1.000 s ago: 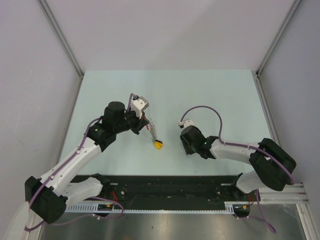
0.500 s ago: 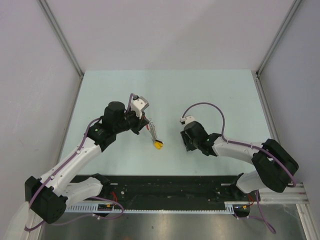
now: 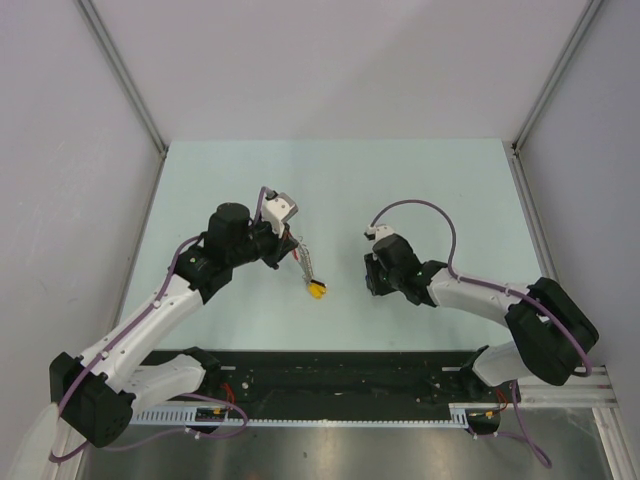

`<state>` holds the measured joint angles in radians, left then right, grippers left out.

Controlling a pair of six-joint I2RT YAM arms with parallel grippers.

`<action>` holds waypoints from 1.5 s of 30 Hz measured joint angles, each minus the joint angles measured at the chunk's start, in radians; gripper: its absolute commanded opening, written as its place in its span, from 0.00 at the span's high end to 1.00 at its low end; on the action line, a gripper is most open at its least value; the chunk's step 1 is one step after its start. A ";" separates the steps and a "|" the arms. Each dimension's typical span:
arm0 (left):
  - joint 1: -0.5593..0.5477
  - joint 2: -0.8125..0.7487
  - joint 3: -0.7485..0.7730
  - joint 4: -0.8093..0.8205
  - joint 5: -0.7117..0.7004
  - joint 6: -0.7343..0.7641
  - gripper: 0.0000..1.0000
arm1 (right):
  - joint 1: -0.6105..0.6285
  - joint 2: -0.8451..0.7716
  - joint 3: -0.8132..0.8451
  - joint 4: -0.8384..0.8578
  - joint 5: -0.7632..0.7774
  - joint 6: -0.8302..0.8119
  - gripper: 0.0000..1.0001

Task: Put the keys on the keyring

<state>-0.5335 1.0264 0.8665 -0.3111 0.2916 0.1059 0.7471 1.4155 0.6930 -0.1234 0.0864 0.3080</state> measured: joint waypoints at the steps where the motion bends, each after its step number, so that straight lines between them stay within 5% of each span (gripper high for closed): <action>1: 0.000 0.000 0.000 0.000 0.000 0.000 1.00 | -0.006 0.000 0.004 0.000 -0.003 0.012 0.76; 22: 0.000 0.000 0.000 0.000 0.000 0.000 1.00 | -0.058 0.053 0.039 -0.069 -0.068 0.258 0.78; 29: 0.000 0.000 0.000 0.000 0.000 0.000 1.00 | -0.053 0.048 0.039 -0.085 -0.037 0.257 0.71; 45: 0.000 0.000 0.000 0.000 0.000 0.000 1.00 | -0.022 -0.011 0.041 -0.118 0.074 0.114 0.78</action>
<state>-0.5335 1.0264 0.8665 -0.3111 0.2916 0.1059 0.7254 1.4048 0.7338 -0.2413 0.1604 0.4225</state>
